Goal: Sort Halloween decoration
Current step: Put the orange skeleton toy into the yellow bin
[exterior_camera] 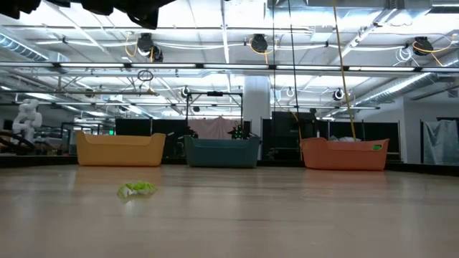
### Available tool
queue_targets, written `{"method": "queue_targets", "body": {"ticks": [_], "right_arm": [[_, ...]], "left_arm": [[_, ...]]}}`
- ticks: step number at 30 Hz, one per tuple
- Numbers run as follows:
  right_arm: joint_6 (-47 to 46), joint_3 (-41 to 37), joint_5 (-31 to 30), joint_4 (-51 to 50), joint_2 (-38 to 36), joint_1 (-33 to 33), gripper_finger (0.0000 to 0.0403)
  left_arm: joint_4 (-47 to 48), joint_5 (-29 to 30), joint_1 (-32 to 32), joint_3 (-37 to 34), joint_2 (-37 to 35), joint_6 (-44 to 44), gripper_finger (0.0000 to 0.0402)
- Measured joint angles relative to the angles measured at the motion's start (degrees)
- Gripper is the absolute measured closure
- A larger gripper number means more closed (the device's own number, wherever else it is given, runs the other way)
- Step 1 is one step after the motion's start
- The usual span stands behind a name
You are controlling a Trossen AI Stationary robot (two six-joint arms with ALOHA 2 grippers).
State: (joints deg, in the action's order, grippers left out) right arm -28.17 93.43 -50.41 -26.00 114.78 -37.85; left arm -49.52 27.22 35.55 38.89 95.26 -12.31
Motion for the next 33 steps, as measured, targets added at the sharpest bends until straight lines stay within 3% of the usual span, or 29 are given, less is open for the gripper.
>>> {"method": "queue_targets", "body": {"ticks": [7,22,33], "right_arm": [[0.16,0.00,0.11,-0.02,0.00,0.00,0.0397],[0.09,0.00,-0.50,0.51,0.00,0.02,0.0295],[-1.01,0.00,1.27,-0.76,0.00,0.34,0.0313]], "left_arm": [[0.07,0.07,0.00,0.00,0.00,0.02,0.0385],[0.10,0.11,0.04,0.00,0.00,0.49,0.0394],[0.15,0.10,0.02,-0.02,0.00,1.07,0.0394]]}}
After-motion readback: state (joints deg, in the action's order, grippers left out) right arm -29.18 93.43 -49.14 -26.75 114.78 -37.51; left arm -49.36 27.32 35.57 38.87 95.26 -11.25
